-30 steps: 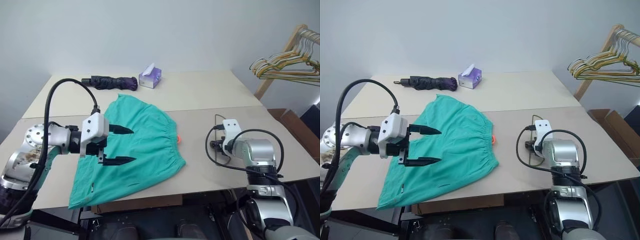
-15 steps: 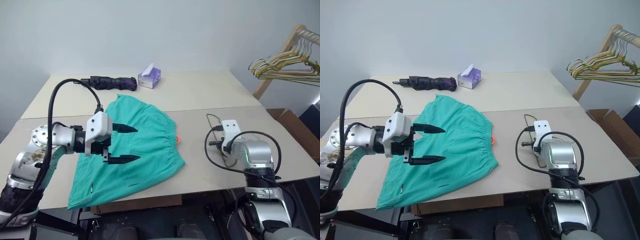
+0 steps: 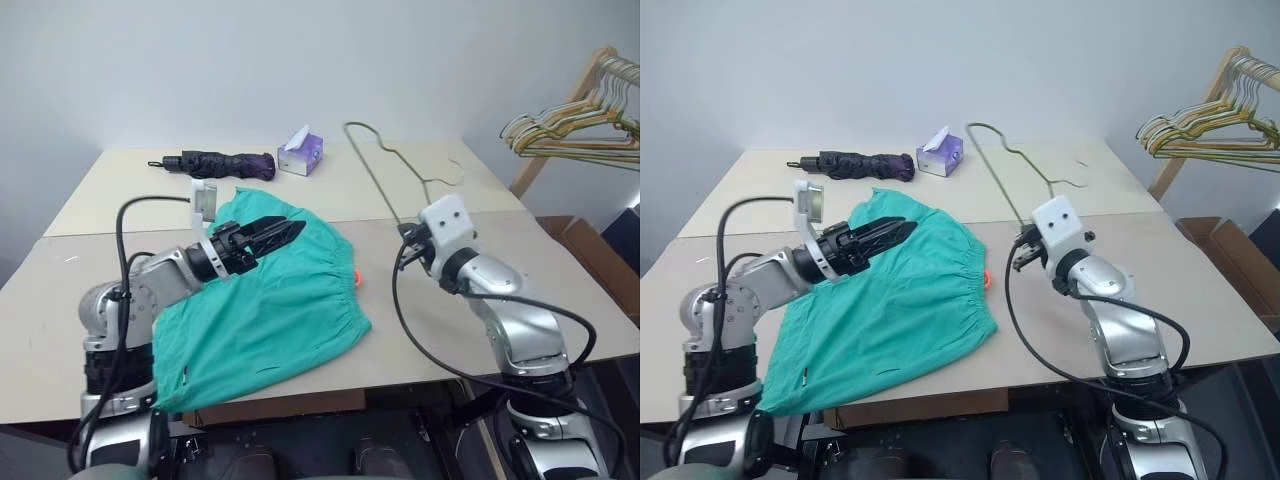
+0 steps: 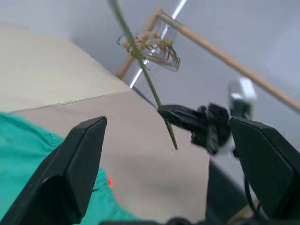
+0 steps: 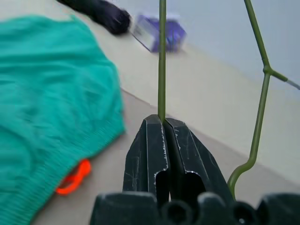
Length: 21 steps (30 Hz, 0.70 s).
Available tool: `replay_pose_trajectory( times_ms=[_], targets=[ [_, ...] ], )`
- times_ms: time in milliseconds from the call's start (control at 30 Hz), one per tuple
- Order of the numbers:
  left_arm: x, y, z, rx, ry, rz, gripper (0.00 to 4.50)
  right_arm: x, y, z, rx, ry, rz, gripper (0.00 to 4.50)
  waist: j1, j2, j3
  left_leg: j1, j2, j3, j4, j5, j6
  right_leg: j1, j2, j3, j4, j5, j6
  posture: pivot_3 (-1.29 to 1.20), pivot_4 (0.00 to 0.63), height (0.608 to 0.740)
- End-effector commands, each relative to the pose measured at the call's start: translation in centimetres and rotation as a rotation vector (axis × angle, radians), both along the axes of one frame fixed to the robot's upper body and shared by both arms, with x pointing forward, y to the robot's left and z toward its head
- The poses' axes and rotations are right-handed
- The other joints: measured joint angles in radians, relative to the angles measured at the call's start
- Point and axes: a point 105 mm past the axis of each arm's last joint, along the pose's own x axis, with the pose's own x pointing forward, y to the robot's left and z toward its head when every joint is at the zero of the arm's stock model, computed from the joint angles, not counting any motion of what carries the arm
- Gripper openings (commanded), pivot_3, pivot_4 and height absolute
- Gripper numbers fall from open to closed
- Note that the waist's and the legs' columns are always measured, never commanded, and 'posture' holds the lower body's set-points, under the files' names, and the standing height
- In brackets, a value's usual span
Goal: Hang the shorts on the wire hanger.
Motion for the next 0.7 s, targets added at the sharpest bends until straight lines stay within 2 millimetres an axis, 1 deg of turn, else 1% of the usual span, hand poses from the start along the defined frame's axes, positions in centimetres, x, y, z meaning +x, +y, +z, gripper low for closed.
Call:
replay_pose_trajectory(
  times_ms=[33, 133, 267, 433, 500, 600, 700],
  targets=[
    [-0.1, -1.0, 2.3, -0.061, -0.069, 0.042, 4.50, -1.8, 2.2, 2.6, -0.014, -0.150, 0.140, 0.05, 0.001, 0.000, 0.000, 0.000, 0.000, 0.000, 0.000, 0.000, 0.000, 0.000, 0.000, 0.000, 0.000, 0.000, 0.000, 0.03, 0.000, 0.740],
    [0.6, -1.5, 2.8, -0.077, -0.070, 0.123, 4.50, -2.9, 3.4, 2.9, -0.004, -0.191, 0.209, 0.05, 0.003, 0.000, 0.000, 0.000, 0.000, 0.000, 0.000, 0.000, 0.000, 0.000, 0.000, 0.000, 0.000, 0.000, 0.000, 0.03, 0.000, 0.740],
    [1.0, -1.5, 3.6, -0.165, -0.067, 0.181, 4.50, -4.4, 5.0, 2.7, -0.011, -0.220, 0.303, 0.05, 0.005, 0.000, 0.000, 0.001, 0.000, 0.000, 0.000, 0.000, 0.000, 0.001, 0.000, 0.000, 0.000, 0.000, -0.001, 0.03, 0.000, 0.740],
    [1.2, -1.6, 3.9, -0.184, -0.056, 0.199, 4.50, -4.4, 5.7, 2.0, -0.045, -0.221, 0.314, 0.05, 0.010, 0.000, 0.000, 0.001, -0.001, 0.000, 0.000, 0.000, 0.000, 0.001, 0.000, 0.000, 0.000, 0.000, -0.001, 0.03, 0.000, 0.740],
    [1.2, -1.7, 4.0, -0.217, -0.047, 0.209, 4.50, -4.4, 5.8, 1.9, -0.046, -0.222, 0.313, 0.05, 0.014, 0.000, 0.000, 0.001, -0.001, 0.000, 0.000, 0.000, 0.000, 0.001, 0.000, 0.000, 0.000, 0.000, -0.001, 0.03, 0.000, 0.740],
    [1.5, -1.8, 3.9, -0.237, -0.024, 0.226, 3.91, -4.2, 5.8, 1.6, -0.054, -0.222, 0.295, 0.00, 0.024, -0.001, 0.000, 0.001, -0.001, 0.000, 0.000, 0.000, 0.000, 0.001, 0.000, 0.000, -0.001, 0.000, -0.001, 0.02, 0.000, 0.740],
    [1.7, -2.0, 3.8, -0.245, -0.004, 0.236, 3.02, -4.0, 5.7, 1.7, -0.055, -0.230, 0.277, 0.00, 0.028, -0.001, 0.000, 0.001, -0.001, 0.000, 0.000, 0.000, 0.000, 0.001, 0.000, 0.000, -0.001, 0.000, -0.001, 0.02, 0.000, 0.740]
  ],
)
